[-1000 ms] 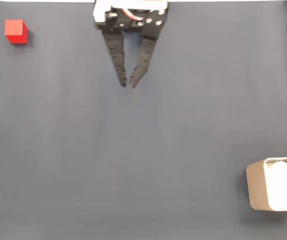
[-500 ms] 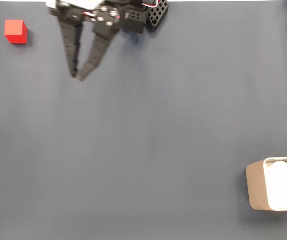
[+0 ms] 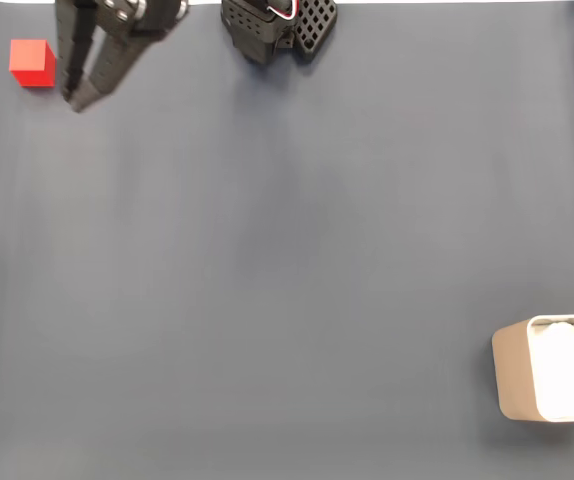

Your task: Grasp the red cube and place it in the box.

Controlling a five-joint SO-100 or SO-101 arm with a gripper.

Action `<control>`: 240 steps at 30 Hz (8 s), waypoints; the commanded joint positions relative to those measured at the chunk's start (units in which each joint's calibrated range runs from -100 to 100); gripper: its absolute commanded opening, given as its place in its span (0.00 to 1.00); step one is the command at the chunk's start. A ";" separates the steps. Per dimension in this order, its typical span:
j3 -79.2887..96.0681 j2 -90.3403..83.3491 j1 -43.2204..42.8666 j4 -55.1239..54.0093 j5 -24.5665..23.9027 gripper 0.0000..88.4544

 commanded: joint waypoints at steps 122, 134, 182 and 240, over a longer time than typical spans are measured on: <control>41.54 14.27 40.11 -37.52 1.86 0.37; 44.46 17.13 40.32 -41.45 2.20 0.39; 42.82 27.78 36.70 -48.50 -0.93 0.41; 40.26 31.51 35.49 -52.43 0.68 0.14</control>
